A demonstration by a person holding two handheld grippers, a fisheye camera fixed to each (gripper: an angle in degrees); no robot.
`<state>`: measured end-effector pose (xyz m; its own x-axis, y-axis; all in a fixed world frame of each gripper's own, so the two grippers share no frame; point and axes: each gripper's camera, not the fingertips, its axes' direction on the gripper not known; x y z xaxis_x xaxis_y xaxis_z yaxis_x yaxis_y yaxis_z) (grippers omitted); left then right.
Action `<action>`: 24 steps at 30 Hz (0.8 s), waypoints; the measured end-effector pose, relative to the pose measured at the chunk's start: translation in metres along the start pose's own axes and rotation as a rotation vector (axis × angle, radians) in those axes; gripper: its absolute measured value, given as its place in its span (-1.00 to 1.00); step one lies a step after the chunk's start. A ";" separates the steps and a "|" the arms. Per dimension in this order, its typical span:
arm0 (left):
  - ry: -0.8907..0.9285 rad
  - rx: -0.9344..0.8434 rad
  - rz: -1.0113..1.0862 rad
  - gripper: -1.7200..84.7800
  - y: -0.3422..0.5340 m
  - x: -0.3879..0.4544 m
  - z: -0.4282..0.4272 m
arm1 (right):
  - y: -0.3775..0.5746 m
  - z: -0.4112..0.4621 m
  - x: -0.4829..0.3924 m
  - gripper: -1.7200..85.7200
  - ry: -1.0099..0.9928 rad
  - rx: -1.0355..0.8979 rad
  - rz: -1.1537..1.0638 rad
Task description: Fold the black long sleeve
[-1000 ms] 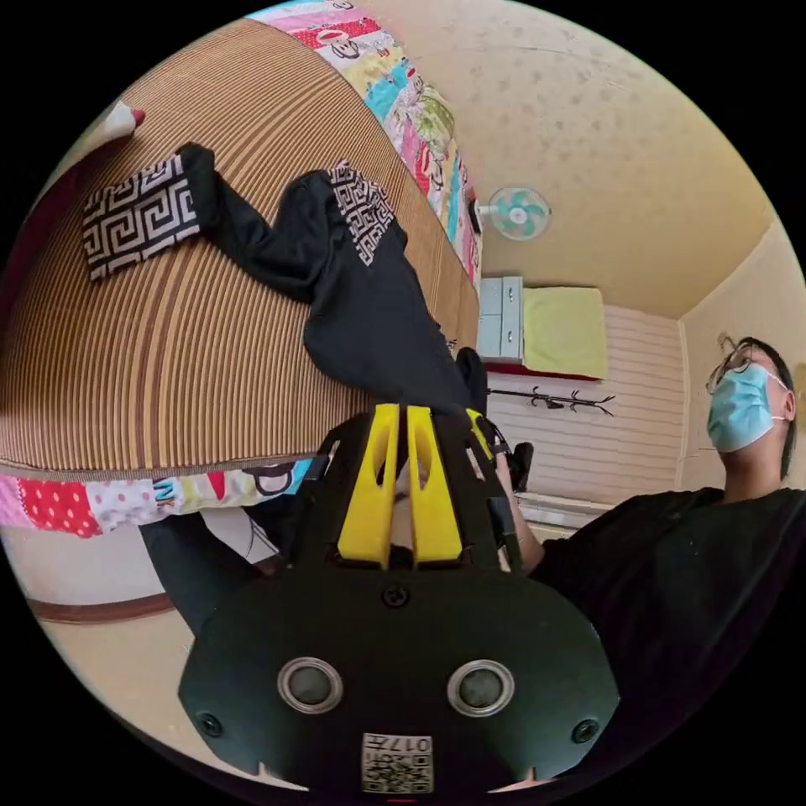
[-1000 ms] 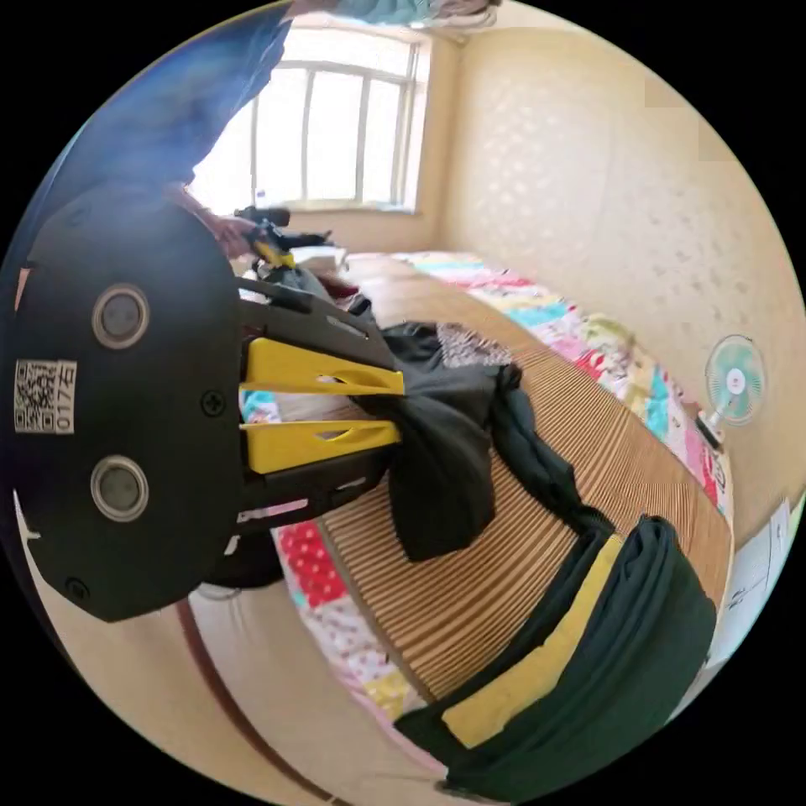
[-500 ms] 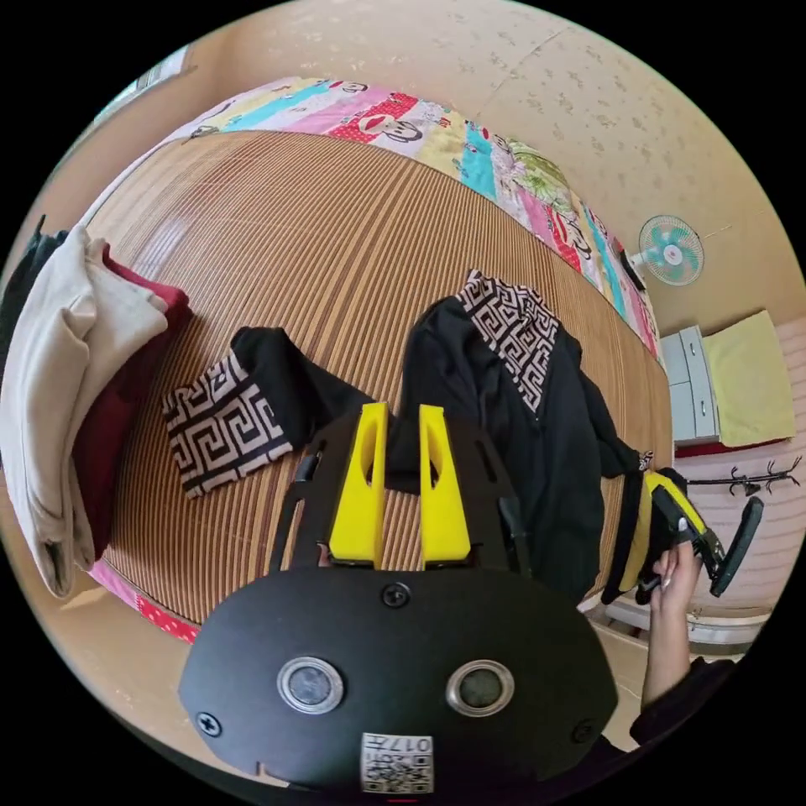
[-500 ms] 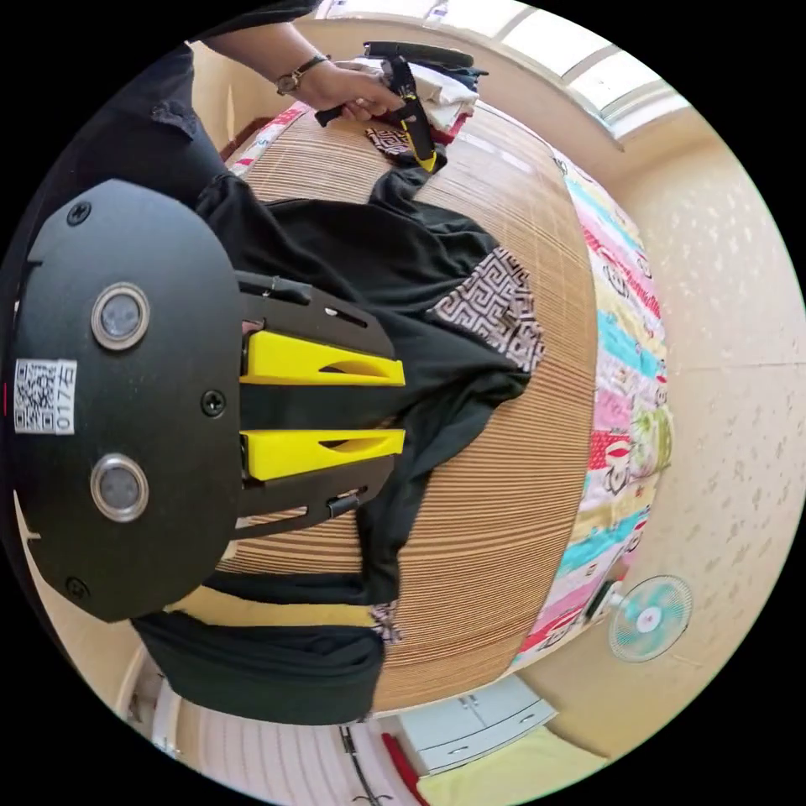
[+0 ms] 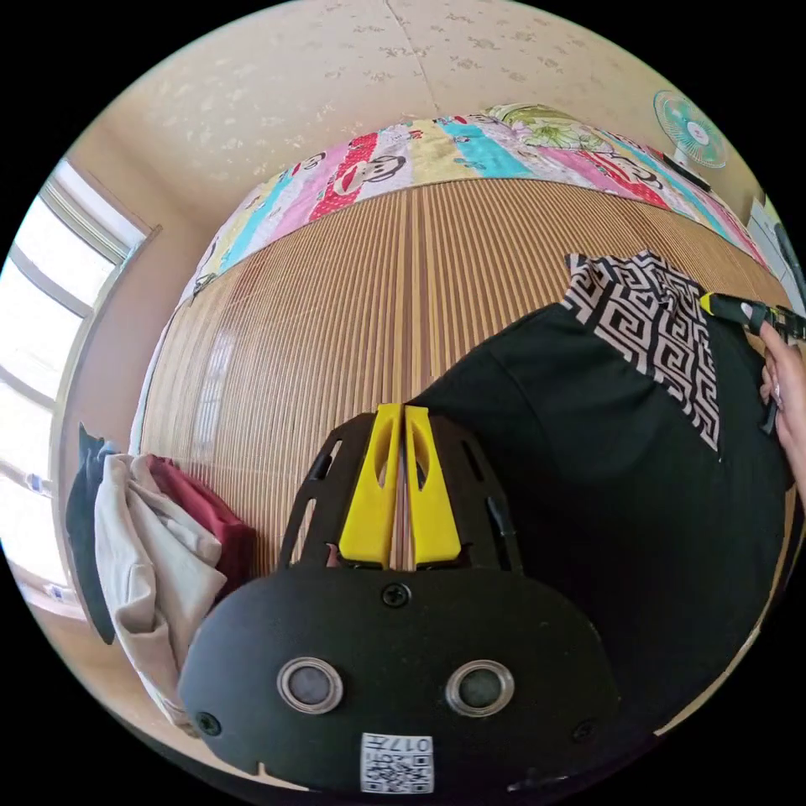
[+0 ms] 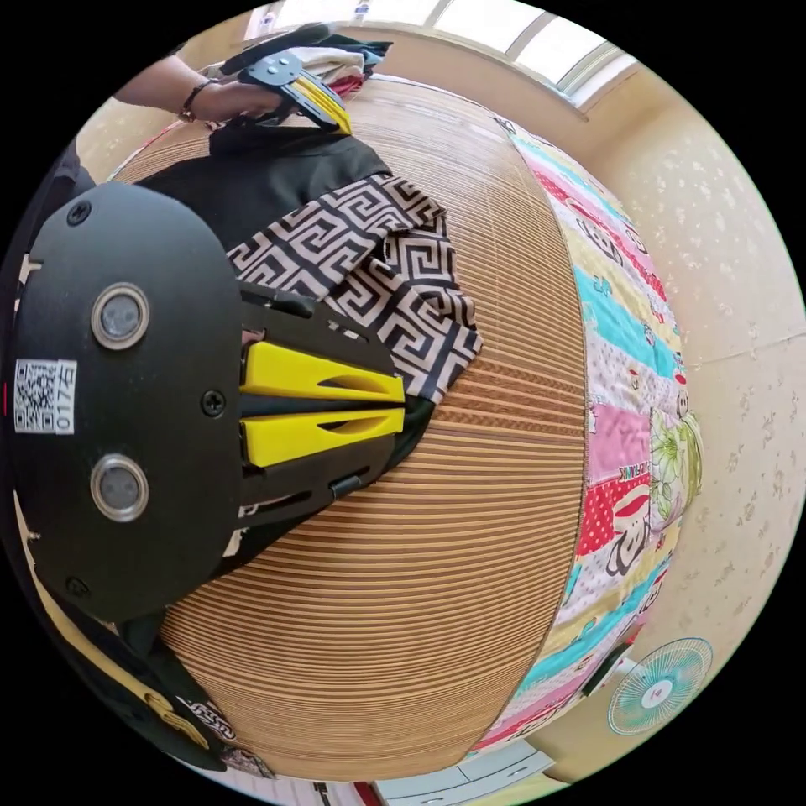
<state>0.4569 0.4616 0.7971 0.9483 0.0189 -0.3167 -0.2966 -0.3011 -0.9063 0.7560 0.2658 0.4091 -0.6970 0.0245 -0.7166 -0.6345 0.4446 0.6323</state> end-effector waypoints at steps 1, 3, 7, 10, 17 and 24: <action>-0.018 0.008 0.014 -0.98 -0.011 -0.003 0.005 | -0.010 0.003 0.000 -0.92 0.013 0.022 -0.007; -0.049 0.044 0.060 -0.98 -0.056 -0.014 0.025 | -0.028 0.010 -0.002 -0.92 0.040 0.049 -0.030; -0.048 0.073 0.125 -0.98 -0.121 -0.026 0.049 | -0.083 0.027 -0.001 -0.93 0.004 0.041 -0.064; 0.009 0.099 0.052 -0.98 -0.153 -0.036 0.058 | -0.115 0.039 0.001 -0.93 0.004 0.005 -0.107; -0.031 0.149 0.044 -0.98 -0.155 -0.045 0.059 | -0.113 0.047 0.018 -0.94 -0.072 0.098 -0.102; 0.403 0.096 -0.102 -0.94 -0.170 -0.140 0.066 | -0.118 0.045 0.008 -0.93 0.048 0.081 -0.182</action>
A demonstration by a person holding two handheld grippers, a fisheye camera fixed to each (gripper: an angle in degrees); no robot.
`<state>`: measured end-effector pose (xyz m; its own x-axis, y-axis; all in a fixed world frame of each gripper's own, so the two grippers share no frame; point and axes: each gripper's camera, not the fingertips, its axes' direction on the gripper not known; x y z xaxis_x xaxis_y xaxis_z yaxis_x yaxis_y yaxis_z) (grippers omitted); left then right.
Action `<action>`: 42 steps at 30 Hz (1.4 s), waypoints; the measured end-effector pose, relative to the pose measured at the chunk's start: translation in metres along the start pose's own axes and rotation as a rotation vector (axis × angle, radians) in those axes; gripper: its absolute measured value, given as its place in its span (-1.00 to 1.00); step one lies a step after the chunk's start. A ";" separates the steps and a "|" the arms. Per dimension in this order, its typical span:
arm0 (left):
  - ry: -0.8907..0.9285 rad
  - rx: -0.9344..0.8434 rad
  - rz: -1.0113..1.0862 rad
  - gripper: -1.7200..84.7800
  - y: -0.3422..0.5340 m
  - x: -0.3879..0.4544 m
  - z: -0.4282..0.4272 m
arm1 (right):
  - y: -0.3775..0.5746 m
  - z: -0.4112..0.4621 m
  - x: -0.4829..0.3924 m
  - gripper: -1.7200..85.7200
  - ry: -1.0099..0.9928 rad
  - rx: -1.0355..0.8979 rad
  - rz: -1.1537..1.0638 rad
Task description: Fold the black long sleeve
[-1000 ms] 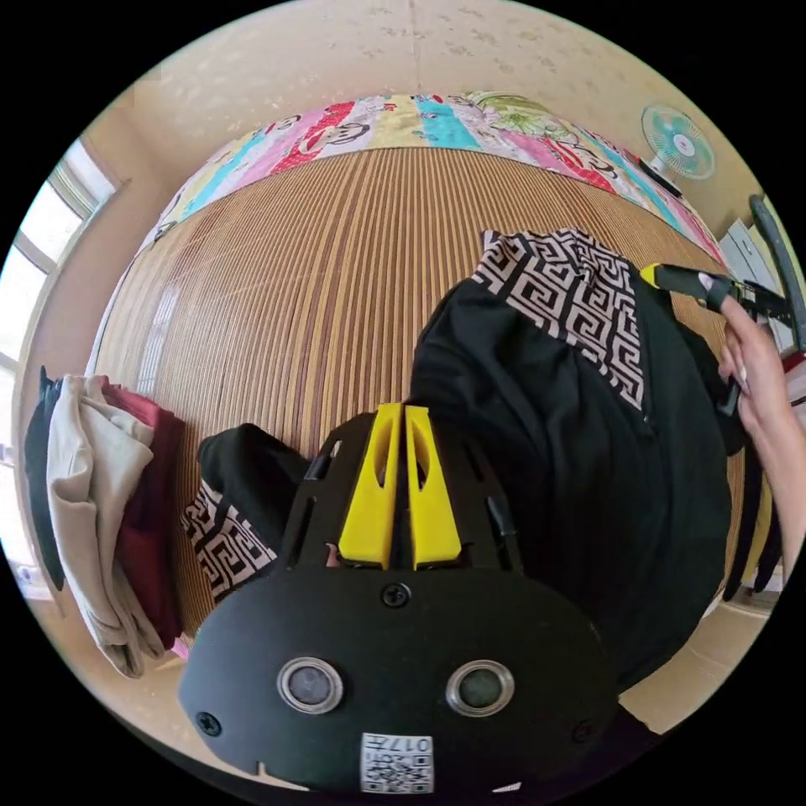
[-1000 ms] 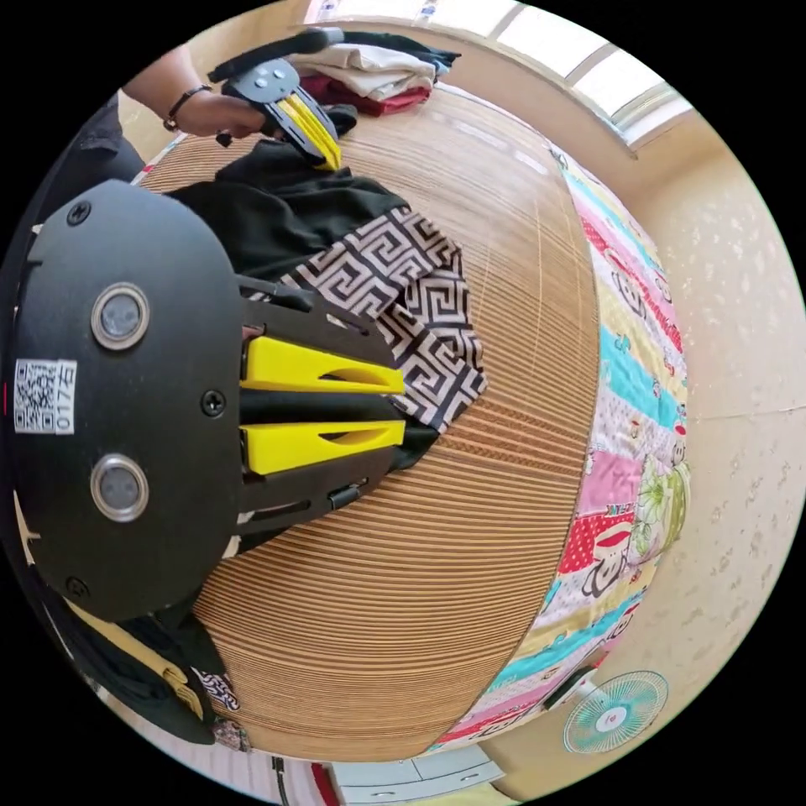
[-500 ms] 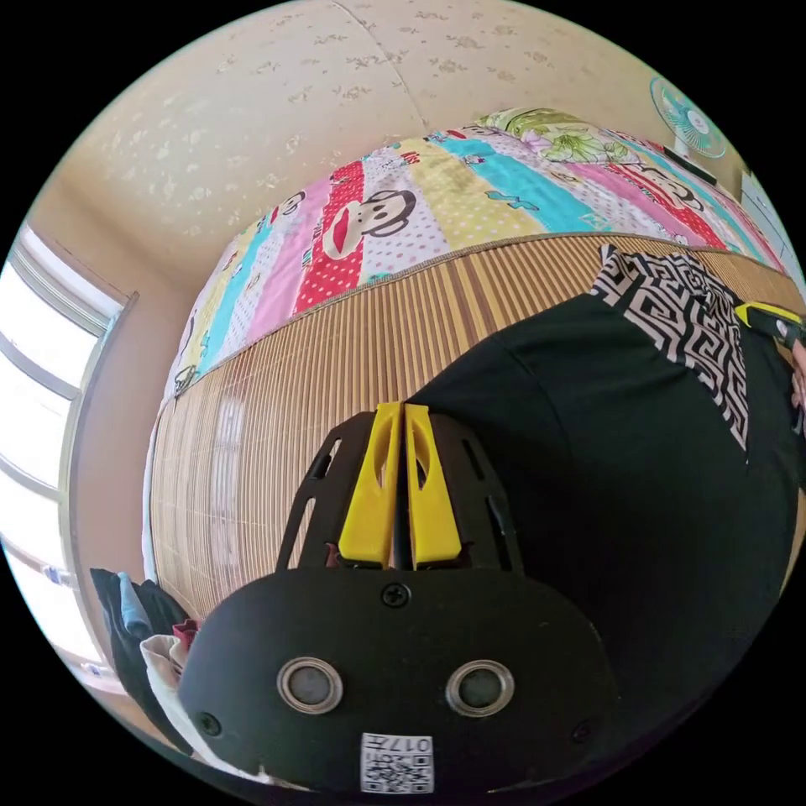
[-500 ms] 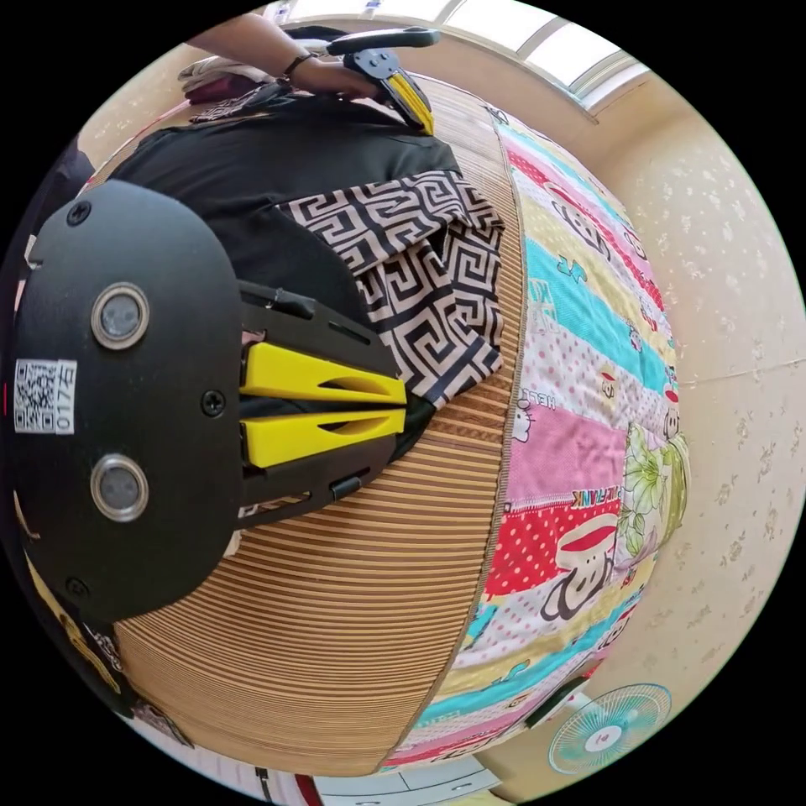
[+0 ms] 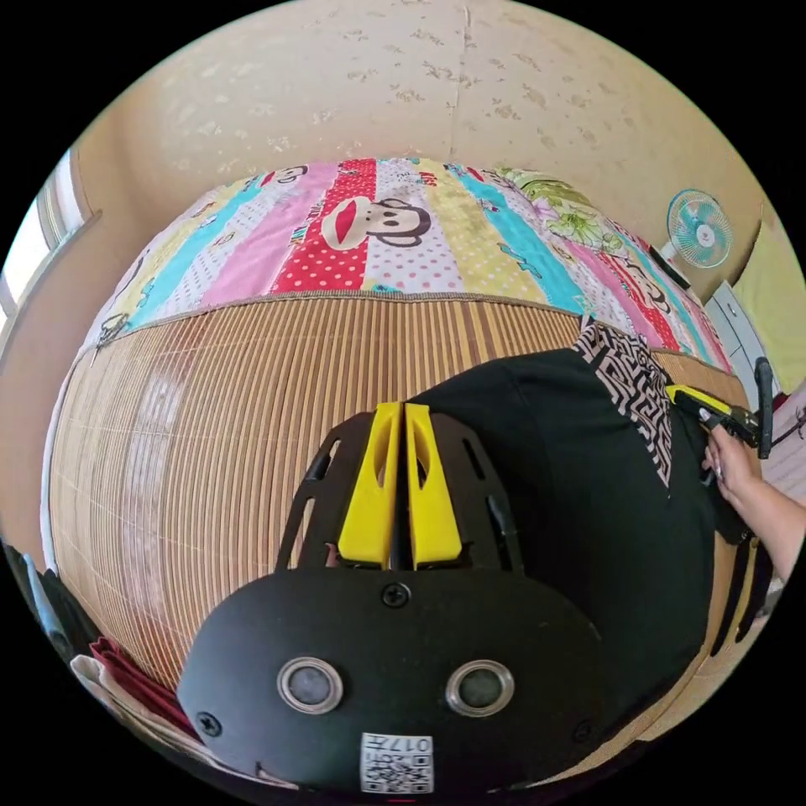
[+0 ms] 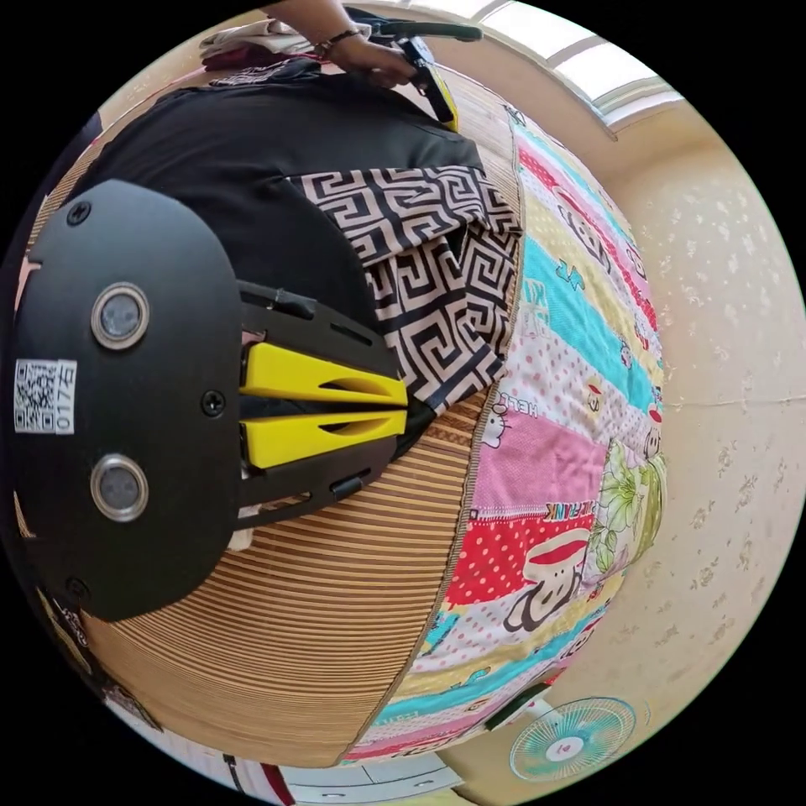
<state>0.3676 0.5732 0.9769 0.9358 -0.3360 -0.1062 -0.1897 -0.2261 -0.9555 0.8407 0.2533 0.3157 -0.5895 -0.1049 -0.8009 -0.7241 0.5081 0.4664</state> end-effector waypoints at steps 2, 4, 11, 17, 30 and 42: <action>0.128 -0.103 -0.074 -0.87 -0.012 -0.024 -0.006 | -0.013 -0.010 0.006 -0.92 -0.017 -0.106 -0.039; 0.263 -0.229 -0.153 -0.82 -0.019 -0.049 -0.015 | -0.012 -0.042 0.019 -0.91 -0.040 -0.039 0.019; 0.383 -0.104 -0.081 -0.77 0.117 -0.049 -0.148 | 0.133 -0.181 0.035 -0.82 -0.107 0.161 0.017; 0.247 -0.346 -0.079 -0.73 0.263 -0.008 -0.182 | 0.298 -0.186 0.071 -0.75 -0.299 -0.098 0.273; 0.519 -0.525 -0.276 -0.97 0.275 -0.054 -0.188 | 0.376 -0.197 0.113 -0.89 -0.516 -0.266 0.302; 0.277 -0.484 -0.499 -0.92 0.372 -0.006 -0.264 | 0.449 -0.234 0.146 -0.86 -0.518 -0.410 0.346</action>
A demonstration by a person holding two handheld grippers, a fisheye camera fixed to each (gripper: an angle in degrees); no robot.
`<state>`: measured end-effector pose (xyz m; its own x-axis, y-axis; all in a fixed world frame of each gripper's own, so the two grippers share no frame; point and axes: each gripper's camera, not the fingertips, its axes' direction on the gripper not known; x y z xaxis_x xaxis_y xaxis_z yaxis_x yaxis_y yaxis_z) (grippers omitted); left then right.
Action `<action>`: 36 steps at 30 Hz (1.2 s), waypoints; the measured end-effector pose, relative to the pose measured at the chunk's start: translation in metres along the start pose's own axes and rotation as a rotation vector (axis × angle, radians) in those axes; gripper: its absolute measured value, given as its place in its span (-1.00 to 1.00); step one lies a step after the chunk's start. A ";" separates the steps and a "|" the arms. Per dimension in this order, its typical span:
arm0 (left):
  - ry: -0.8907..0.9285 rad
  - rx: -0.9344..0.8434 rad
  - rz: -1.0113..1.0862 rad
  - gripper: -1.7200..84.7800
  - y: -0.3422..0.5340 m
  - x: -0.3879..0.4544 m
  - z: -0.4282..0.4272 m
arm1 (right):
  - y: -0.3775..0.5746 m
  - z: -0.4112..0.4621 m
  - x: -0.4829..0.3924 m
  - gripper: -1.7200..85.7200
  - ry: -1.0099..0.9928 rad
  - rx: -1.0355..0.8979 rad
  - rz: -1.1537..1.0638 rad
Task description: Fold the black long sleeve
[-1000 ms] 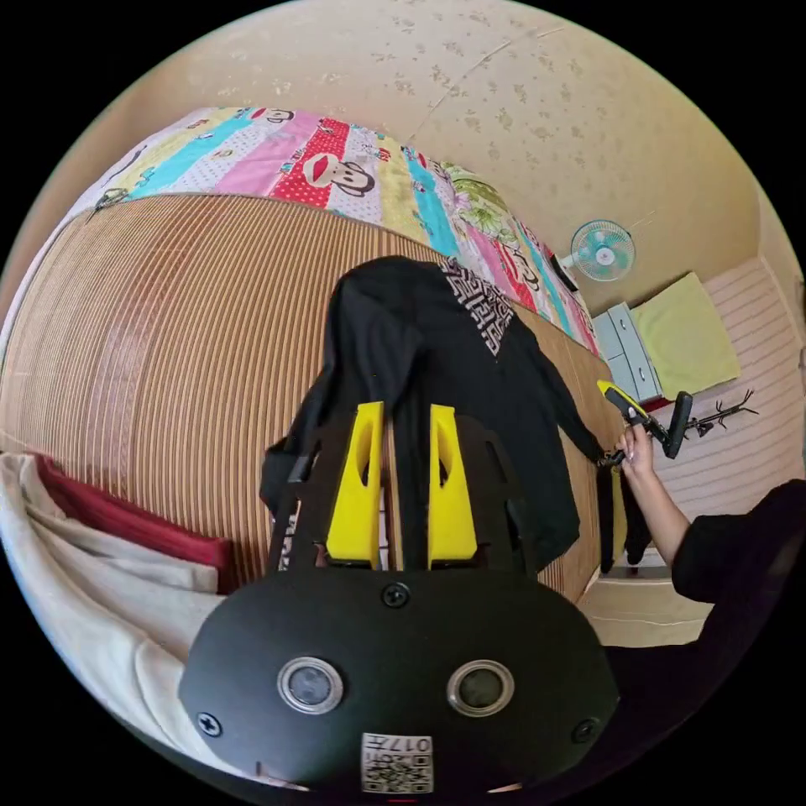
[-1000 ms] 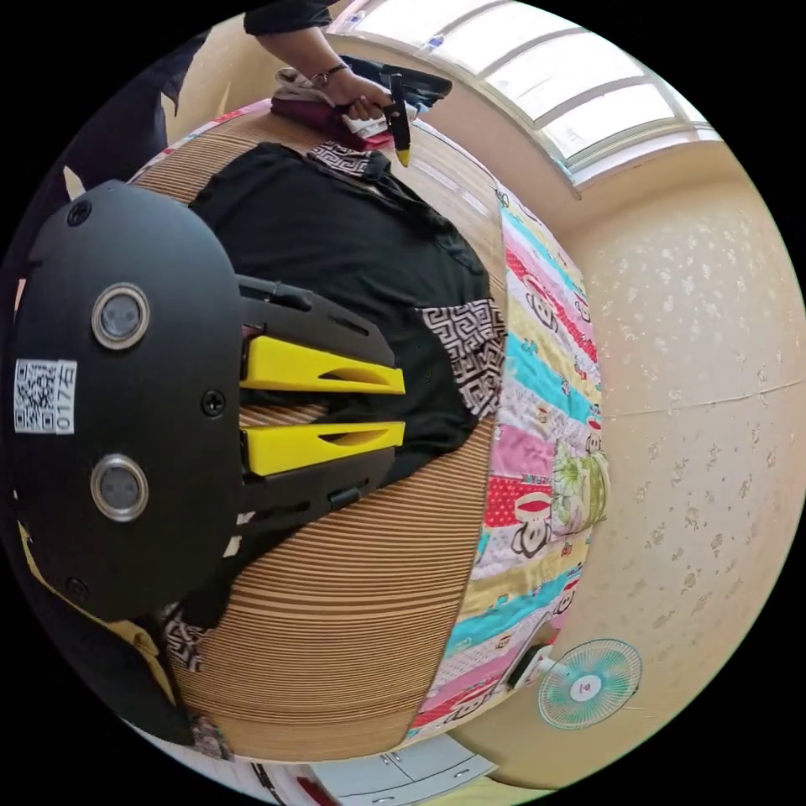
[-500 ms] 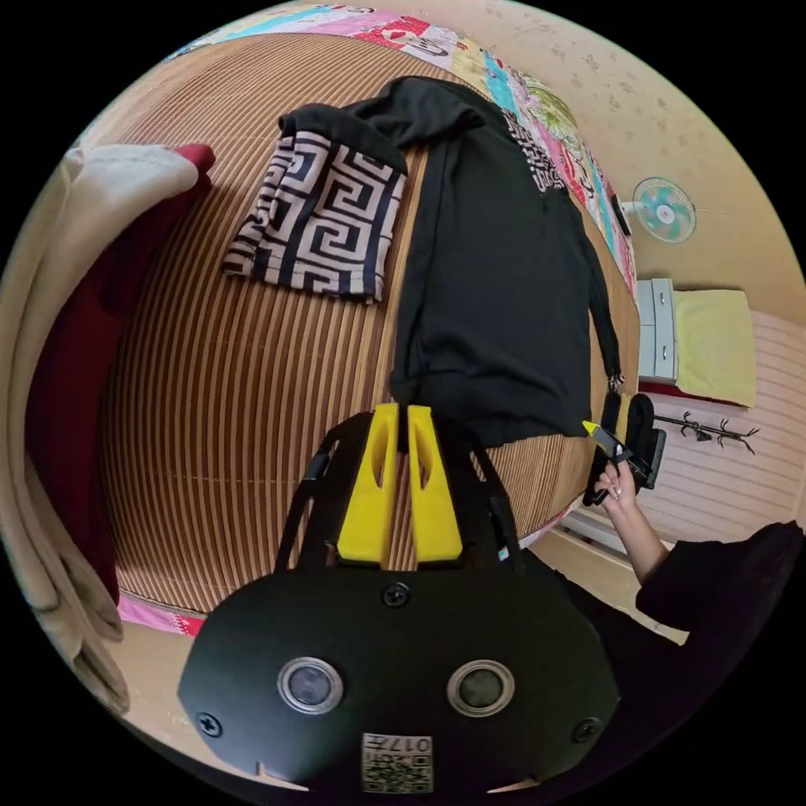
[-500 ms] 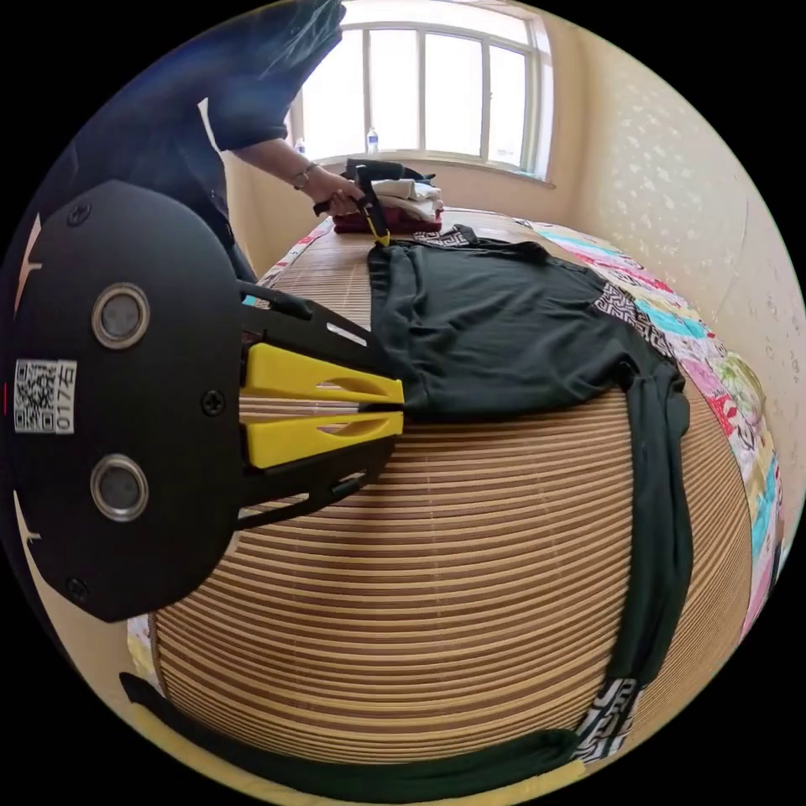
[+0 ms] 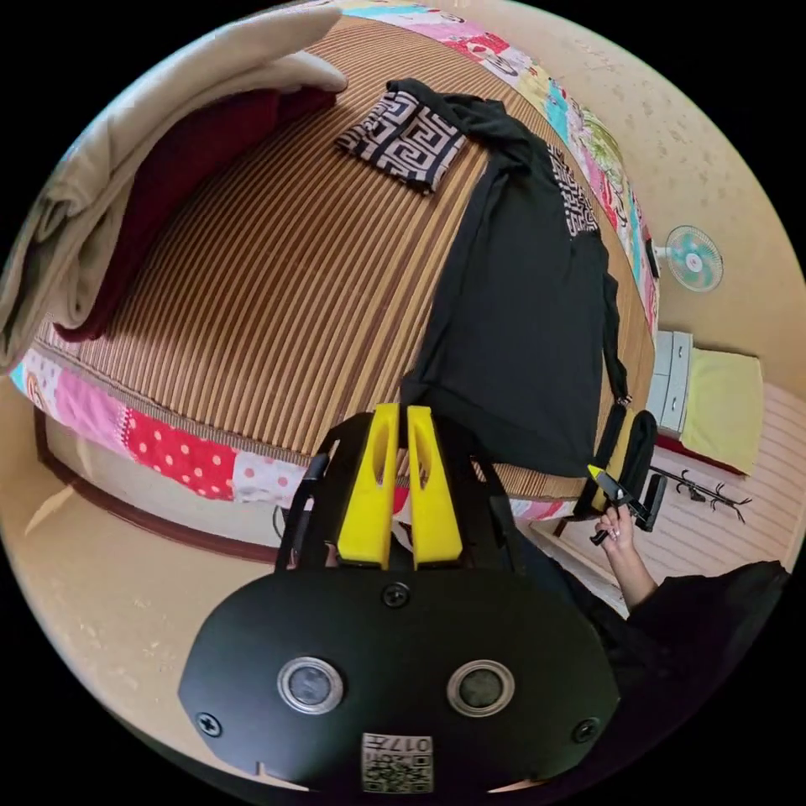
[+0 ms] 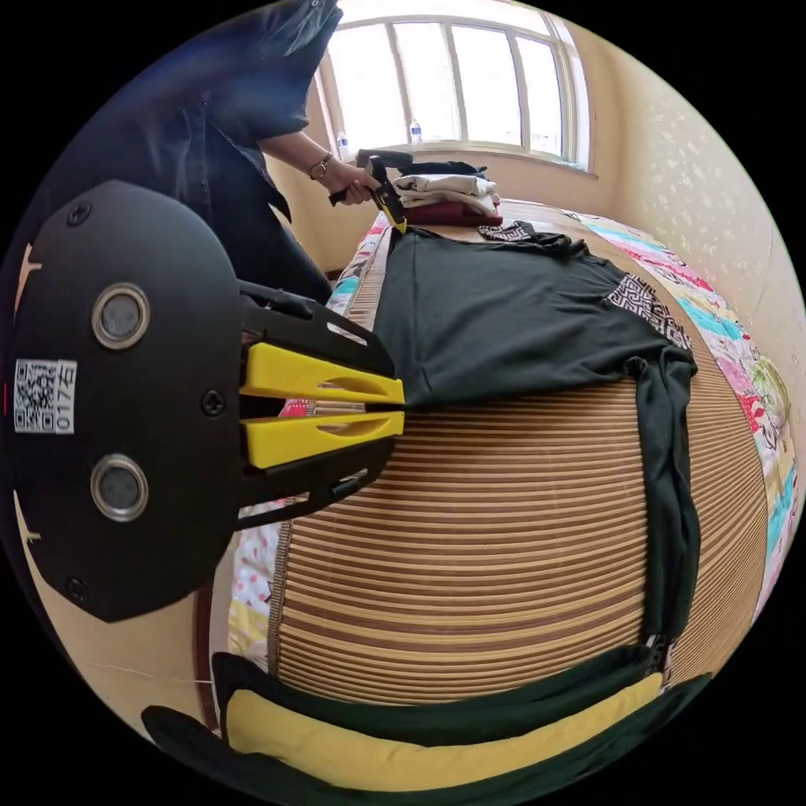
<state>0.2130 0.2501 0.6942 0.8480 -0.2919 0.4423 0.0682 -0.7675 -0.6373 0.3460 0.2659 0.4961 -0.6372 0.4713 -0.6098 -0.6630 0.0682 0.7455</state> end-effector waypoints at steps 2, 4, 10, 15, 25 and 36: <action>0.007 0.056 -0.068 -0.88 0.013 0.000 -0.001 | 0.006 -0.002 0.009 -0.79 -0.039 -0.033 -0.036; 0.037 0.160 -0.078 -0.85 0.018 0.006 -0.013 | 0.009 -0.008 0.009 -0.76 -0.049 -0.062 -0.089; 0.013 0.335 -0.092 -0.74 -0.042 0.031 -0.052 | 0.012 -0.024 0.012 -0.76 -0.069 -0.046 -0.111; -0.196 0.390 -0.094 -0.73 -0.109 0.039 -0.055 | 0.004 -0.019 -0.014 -0.76 -0.155 0.005 -0.147; -0.224 0.292 0.091 -0.92 -0.129 0.047 -0.045 | 0.002 0.030 -0.117 -0.75 -0.125 -0.001 -0.365; 0.328 0.290 0.287 -0.95 -0.085 0.079 -0.180 | -0.022 0.136 -0.294 -0.67 0.115 0.144 -0.883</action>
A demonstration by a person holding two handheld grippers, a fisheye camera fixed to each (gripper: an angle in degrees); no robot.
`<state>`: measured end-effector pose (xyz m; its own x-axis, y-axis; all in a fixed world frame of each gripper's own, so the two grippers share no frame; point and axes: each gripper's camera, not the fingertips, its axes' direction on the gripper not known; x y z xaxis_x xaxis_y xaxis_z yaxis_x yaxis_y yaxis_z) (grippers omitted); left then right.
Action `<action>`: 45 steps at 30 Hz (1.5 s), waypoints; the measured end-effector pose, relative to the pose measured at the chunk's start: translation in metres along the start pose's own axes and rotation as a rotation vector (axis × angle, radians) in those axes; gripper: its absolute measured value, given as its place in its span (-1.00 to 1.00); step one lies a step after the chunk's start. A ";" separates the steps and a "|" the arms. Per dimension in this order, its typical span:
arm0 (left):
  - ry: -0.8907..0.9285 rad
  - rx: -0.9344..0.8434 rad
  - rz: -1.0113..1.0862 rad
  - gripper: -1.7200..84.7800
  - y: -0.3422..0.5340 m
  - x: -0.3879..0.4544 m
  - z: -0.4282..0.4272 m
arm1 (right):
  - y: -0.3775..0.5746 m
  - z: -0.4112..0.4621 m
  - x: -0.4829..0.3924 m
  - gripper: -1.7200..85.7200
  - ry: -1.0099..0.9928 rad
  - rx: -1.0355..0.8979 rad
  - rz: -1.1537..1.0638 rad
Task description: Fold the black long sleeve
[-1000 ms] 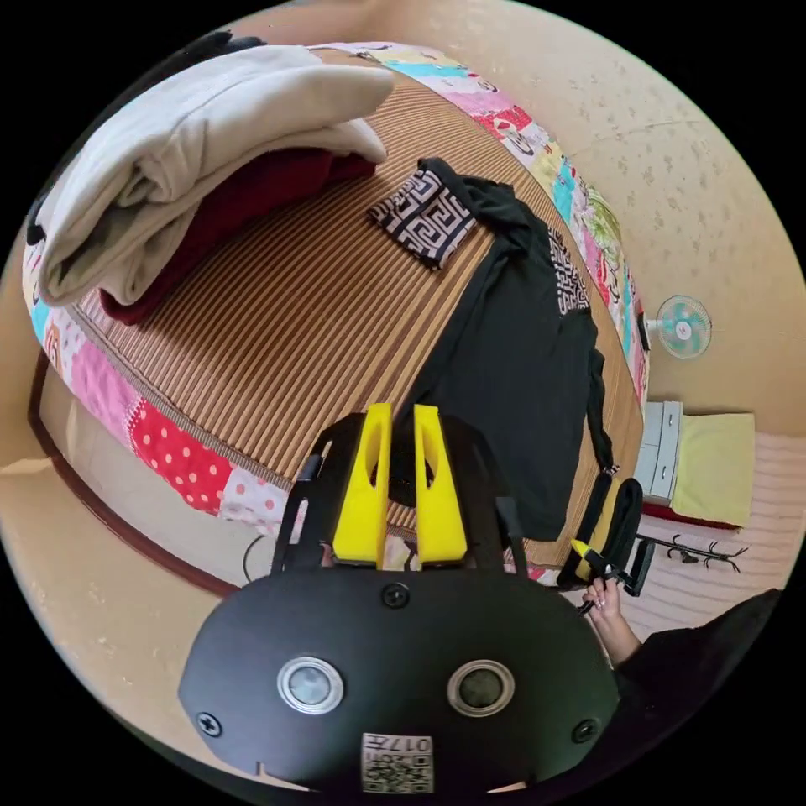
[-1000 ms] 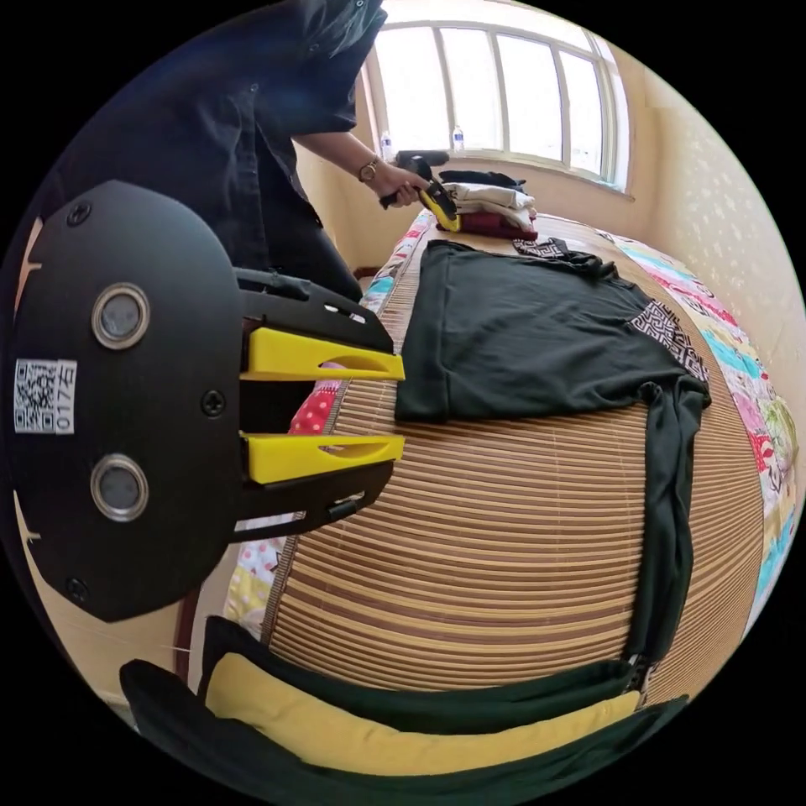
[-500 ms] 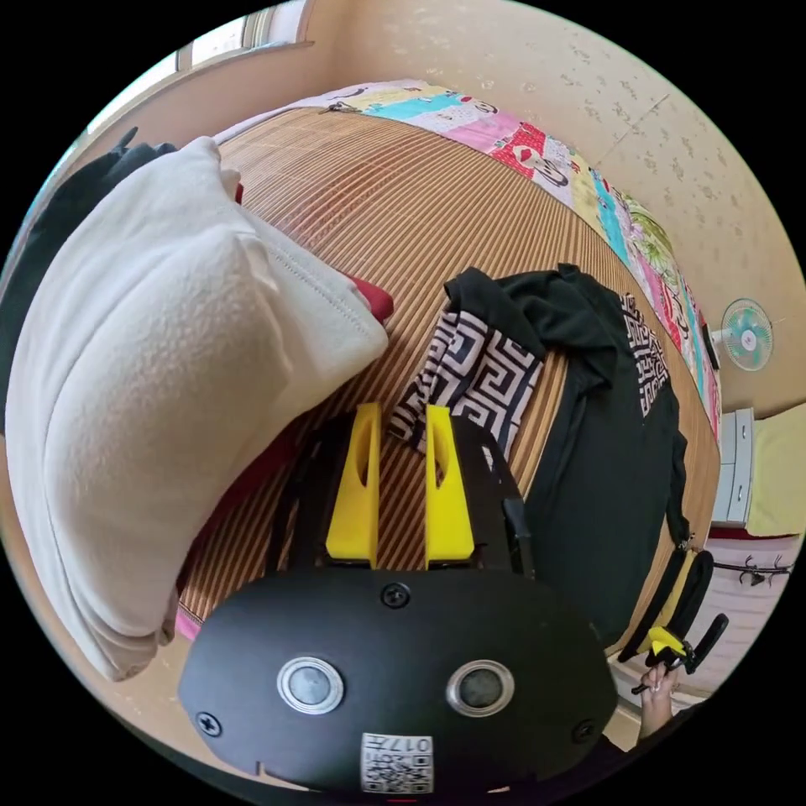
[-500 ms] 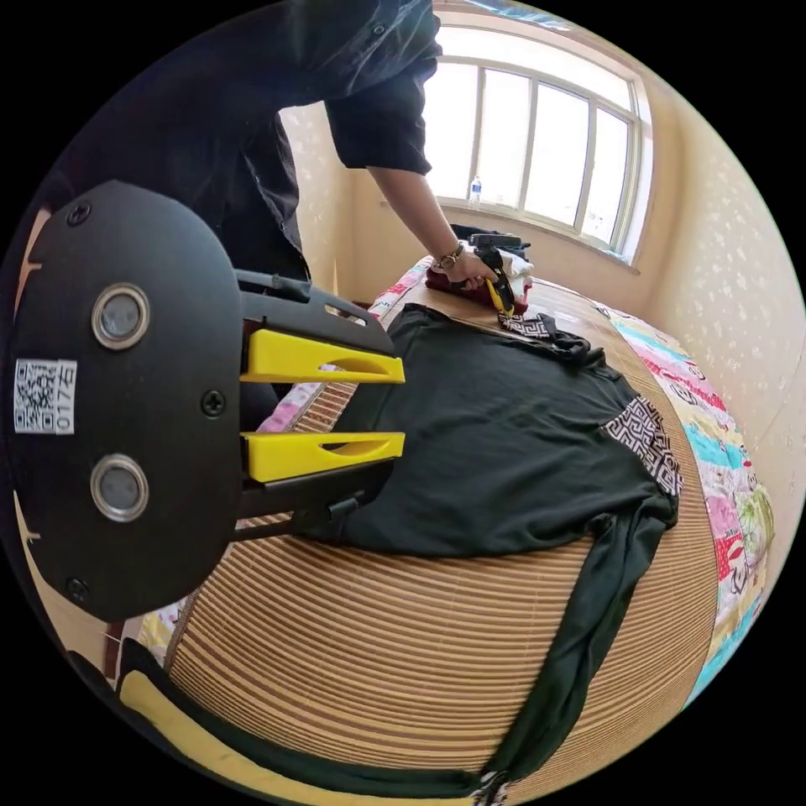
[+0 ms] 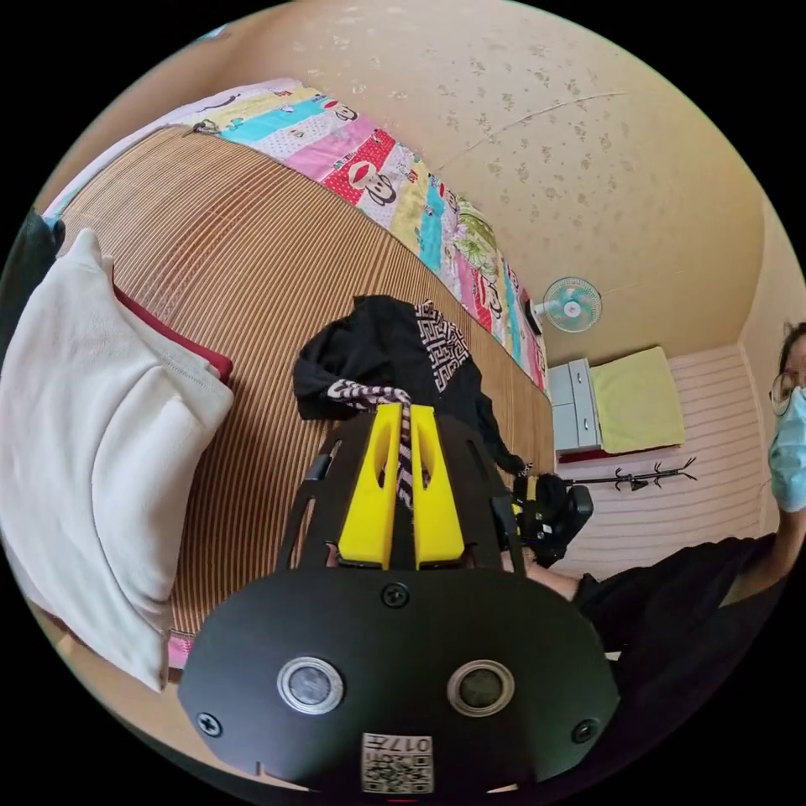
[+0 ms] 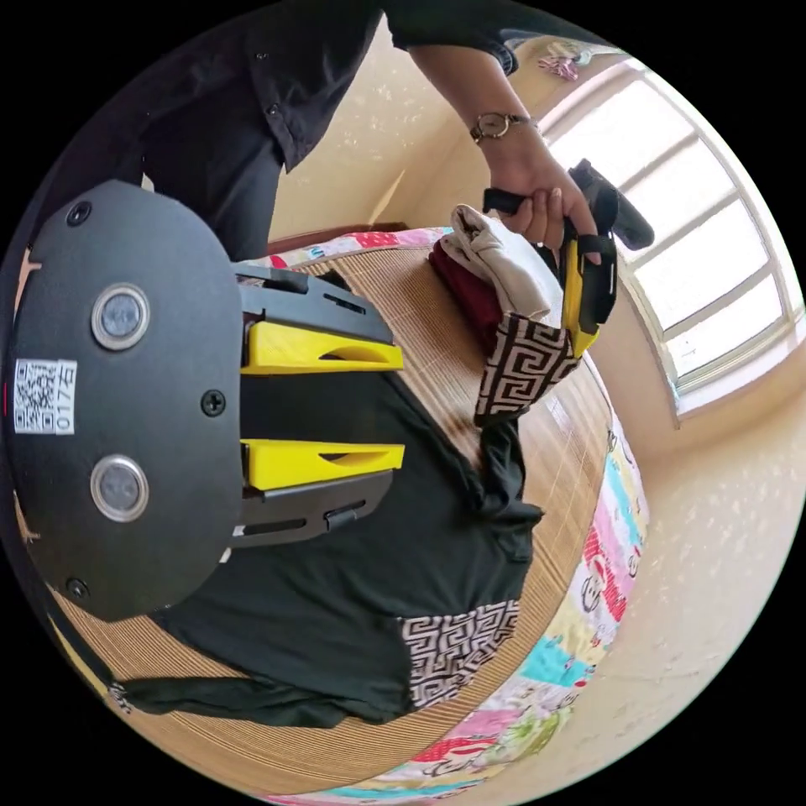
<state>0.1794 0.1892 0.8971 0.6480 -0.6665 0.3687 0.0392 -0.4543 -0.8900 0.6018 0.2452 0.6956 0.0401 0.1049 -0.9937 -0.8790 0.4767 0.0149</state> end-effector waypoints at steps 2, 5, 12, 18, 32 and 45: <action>0.041 0.015 0.026 -0.96 -0.006 0.009 -0.019 | -0.029 0.006 -0.025 -0.64 0.035 0.079 -0.081; 0.112 0.017 0.035 -0.96 -0.018 0.014 -0.046 | -0.055 -0.003 -0.056 -0.64 0.154 0.196 -0.151; 0.150 0.081 0.041 -0.94 -0.033 0.008 -0.116 | -0.130 -0.032 -0.081 -0.84 0.038 0.338 -0.332; 0.176 0.302 0.008 -0.86 -0.027 -0.011 -0.179 | -0.203 -0.053 -0.017 -0.87 -0.265 0.381 -0.272; 0.147 0.047 -0.012 -0.81 -0.013 -0.016 -0.031 | -0.013 -0.108 0.287 -0.88 -0.374 1.024 0.549; -0.248 -0.143 0.079 -0.91 -0.063 -0.039 0.173 | 0.144 -0.034 0.418 -0.93 -0.182 0.696 1.045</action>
<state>0.2828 0.3461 0.8928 0.8114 -0.5466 0.2069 -0.1154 -0.4969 -0.8601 0.4758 0.3279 0.2784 -0.4060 0.7985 -0.4444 -0.0990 0.4450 0.8901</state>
